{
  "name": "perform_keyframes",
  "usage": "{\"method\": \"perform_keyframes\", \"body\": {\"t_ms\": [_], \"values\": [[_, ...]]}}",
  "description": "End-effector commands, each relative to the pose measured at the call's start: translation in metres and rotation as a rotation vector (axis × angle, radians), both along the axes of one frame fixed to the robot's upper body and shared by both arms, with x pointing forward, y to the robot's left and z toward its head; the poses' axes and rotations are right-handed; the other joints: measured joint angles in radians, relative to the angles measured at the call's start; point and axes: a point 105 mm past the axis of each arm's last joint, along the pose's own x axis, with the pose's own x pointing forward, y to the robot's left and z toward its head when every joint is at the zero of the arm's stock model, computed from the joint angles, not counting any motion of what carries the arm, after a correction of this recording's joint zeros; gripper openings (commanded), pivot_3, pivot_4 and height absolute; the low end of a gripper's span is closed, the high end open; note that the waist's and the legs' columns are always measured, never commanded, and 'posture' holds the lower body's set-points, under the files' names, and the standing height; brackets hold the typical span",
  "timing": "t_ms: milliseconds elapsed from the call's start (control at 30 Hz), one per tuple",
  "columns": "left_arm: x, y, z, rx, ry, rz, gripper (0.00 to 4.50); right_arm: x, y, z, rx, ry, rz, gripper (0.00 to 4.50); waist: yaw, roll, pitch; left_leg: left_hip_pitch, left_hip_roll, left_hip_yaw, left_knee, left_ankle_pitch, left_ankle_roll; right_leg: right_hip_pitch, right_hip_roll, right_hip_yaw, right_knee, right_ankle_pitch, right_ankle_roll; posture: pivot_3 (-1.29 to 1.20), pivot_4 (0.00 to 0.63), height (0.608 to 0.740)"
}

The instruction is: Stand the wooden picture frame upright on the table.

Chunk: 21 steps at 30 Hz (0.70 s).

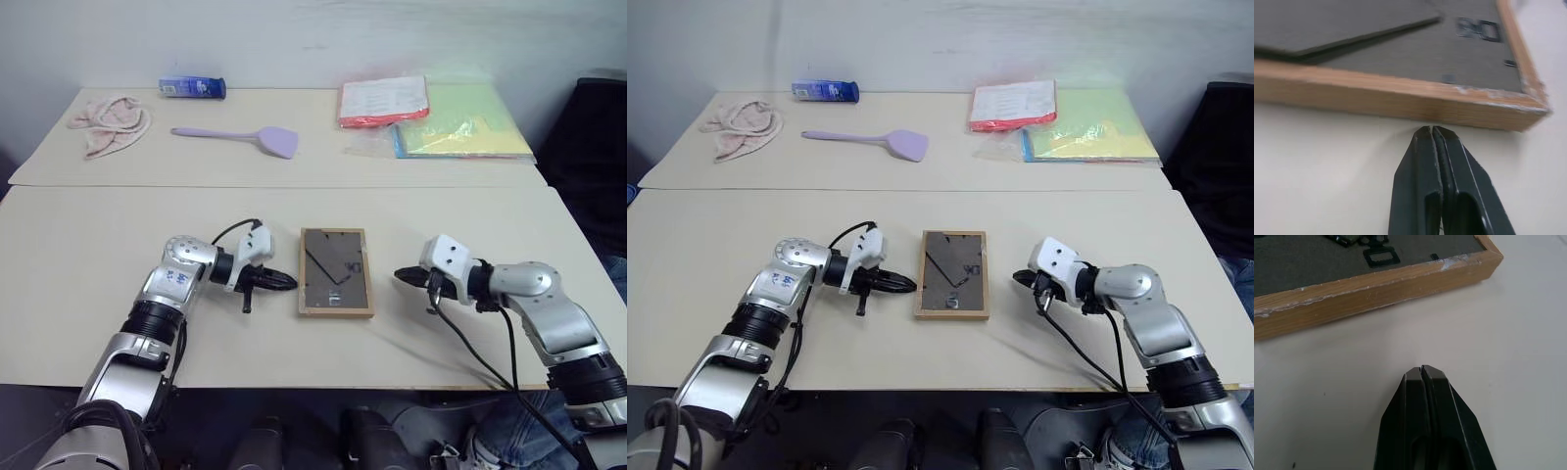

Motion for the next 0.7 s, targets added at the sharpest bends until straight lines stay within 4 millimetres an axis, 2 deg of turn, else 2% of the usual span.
{"method": "perform_keyframes", "body": {"t_ms": [33, 167, 267, 433, 700], "values": [[-0.004, 0.014, 0.016, -0.112, 0.288, 0.161, 0.88, 0.002, 0.018, 0.002, -0.051, -0.067, 0.070, 0.00, -0.006, 0.000, 0.000, 0.000, 0.000, 0.000, 0.000, 0.000, 0.000, 0.000, 0.000, 0.000, 0.001, 0.000, 0.000, 0.00, 0.150, 0.740], [-0.031, 0.022, 0.022, -0.115, 0.608, 0.179, 2.13, -0.002, 0.031, -0.004, -0.147, -0.098, 0.158, 0.00, -0.021, 0.000, 0.000, 0.000, 0.000, 0.000, -0.001, 0.001, -0.002, -0.001, 0.001, 0.000, 0.002, 0.000, 0.000, 0.00, 0.150, 0.740], [-0.038, 0.021, 0.023, -0.102, 0.685, 0.190, 3.00, -0.006, 0.036, -0.006, -0.199, -0.115, 0.206, 0.00, -0.026, 0.000, 0.000, 0.001, 0.000, -0.001, -0.001, 0.001, -0.003, -0.001, 0.001, 0.000, 0.002, 0.000, 0.000, 0.00, 0.150, 0.740], [-0.031, 0.004, -0.004, -0.007, 0.734, 0.283, 4.46, -0.010, 0.046, -0.011, -0.218, -0.115, 0.237, 0.00, -0.018, 0.000, -0.001, 0.003, 0.000, -0.002, -0.001, 0.002, -0.004, 0.002, 0.000, -0.001, 0.001, 0.000, 0.000, 0.00, 0.150, 0.740], [-0.030, -0.044, -0.015, -0.037, 0.783, 0.235, 4.46, -0.008, 0.050, -0.009, -0.210, -0.122, 0.233, 0.00, 0.011, 0.002, -0.006, 0.007, -0.003, -0.002, 0.000, 0.002, -0.004, 0.007, -0.002, -0.001, -0.002, 0.000, 0.000, 0.00, 0.150, 0.740]]}}
